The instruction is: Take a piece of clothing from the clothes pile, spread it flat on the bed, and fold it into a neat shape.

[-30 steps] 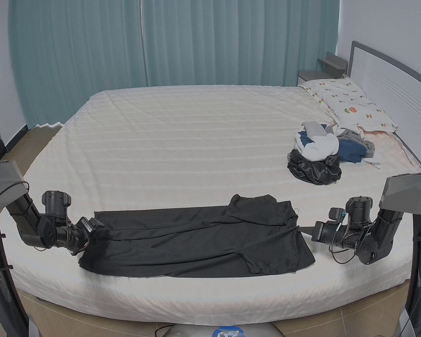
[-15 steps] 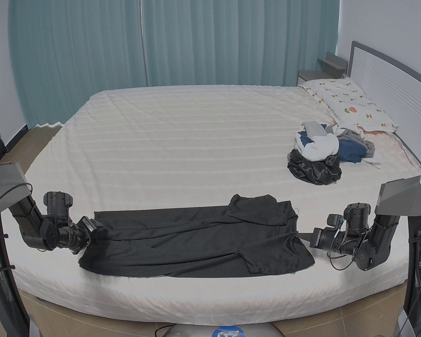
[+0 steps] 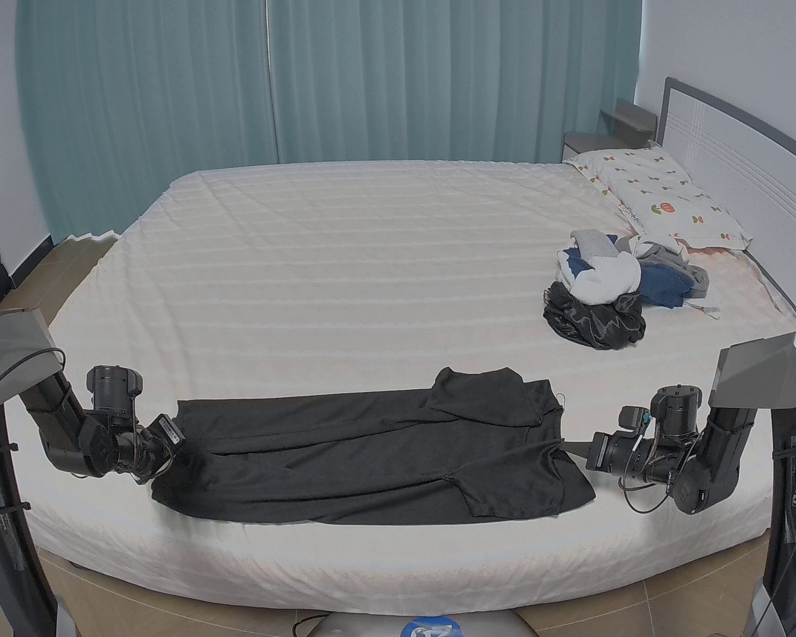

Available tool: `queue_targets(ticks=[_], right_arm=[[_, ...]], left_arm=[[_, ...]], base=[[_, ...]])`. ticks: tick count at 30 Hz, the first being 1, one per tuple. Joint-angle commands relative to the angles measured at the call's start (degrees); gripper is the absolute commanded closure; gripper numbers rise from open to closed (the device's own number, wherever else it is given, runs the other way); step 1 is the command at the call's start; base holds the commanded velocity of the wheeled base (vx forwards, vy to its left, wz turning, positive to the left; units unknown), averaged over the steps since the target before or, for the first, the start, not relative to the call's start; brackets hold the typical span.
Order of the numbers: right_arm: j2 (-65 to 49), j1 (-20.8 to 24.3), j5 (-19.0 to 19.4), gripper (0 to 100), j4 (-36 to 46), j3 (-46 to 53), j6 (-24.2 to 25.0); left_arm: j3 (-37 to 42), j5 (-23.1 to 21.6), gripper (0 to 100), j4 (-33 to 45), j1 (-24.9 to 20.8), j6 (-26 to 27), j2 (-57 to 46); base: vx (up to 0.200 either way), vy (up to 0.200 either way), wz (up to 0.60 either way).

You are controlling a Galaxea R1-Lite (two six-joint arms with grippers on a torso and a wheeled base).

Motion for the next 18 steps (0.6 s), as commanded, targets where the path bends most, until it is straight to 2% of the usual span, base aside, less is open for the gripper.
queue_targets(ticks=[1,9,17,18], right_arm=[[-0.1,0.03,0.03,100,-2.26,1.15,-0.01],[0.08,0.03,0.03,100,-3.14,1.23,0.69],[0.34,0.38,-0.15,100,-3.05,1.67,1.31],[0.34,0.38,-0.15,0,-3.05,1.67,1.31]], left_arm=[[0.8,2.05,100,-0.16,1.07,-0.21,-0.38],[1.24,2.22,100,-0.96,2.3,-0.64,-0.64],[1.41,1.96,100,-5.7,2.21,-0.73,1.55],[1.41,1.96,100,-5.7,2.21,-0.73,1.55]], base=[[0.0,0.0,0.0],[0.0,0.0,0.0],[0.0,0.0,0.0],[0.0,0.0,0.0]])
